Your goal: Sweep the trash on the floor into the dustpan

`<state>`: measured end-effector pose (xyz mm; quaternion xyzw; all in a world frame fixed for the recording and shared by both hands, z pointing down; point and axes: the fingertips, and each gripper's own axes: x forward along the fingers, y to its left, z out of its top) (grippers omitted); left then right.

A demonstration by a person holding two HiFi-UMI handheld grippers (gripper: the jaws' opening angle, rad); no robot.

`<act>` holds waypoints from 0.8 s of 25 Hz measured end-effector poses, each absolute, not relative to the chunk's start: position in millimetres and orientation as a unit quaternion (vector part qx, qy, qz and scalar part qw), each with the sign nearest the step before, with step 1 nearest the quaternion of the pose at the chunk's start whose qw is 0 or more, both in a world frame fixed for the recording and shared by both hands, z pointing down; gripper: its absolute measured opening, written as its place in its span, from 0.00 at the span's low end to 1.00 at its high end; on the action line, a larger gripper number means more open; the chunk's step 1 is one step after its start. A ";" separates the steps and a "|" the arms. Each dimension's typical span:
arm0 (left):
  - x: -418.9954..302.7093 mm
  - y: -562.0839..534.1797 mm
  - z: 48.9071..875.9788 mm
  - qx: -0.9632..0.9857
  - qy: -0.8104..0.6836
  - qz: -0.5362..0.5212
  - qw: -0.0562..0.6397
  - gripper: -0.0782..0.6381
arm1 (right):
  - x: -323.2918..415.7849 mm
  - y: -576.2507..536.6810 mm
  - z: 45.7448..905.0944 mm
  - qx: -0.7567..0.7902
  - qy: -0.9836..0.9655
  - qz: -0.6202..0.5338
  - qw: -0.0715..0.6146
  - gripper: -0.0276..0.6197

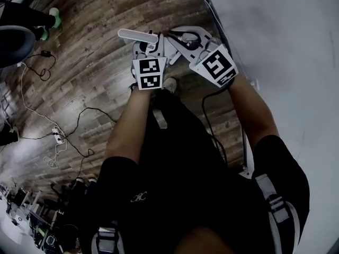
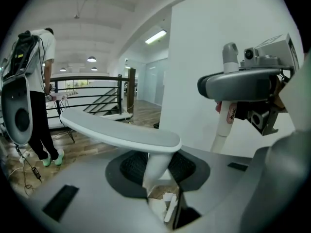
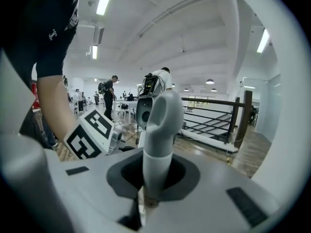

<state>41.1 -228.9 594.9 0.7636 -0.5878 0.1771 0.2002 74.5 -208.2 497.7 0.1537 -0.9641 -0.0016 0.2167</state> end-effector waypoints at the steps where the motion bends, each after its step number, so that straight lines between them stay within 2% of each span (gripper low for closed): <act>1: 39.0 -229.6 594.9 0.764 -0.587 0.177 0.200 0.25 | 73.7 -207.3 492.5 0.154 -0.964 -0.008 0.215 0.10; 7: 40.4 -232.3 598.6 0.772 -0.576 0.175 0.206 0.25 | 111.5 -214.1 466.8 0.218 -0.947 -0.029 0.233 0.10; 14: 47.6 -232.4 599.1 0.776 -0.565 0.172 0.220 0.27 | 194.0 -217.8 448.5 0.333 -0.913 0.016 0.235 0.10; 20: 40.2 -230.5 594.5 0.767 -0.576 0.194 0.204 0.27 | 244.9 -222.9 439.8 0.417 -0.871 0.025 0.258 0.10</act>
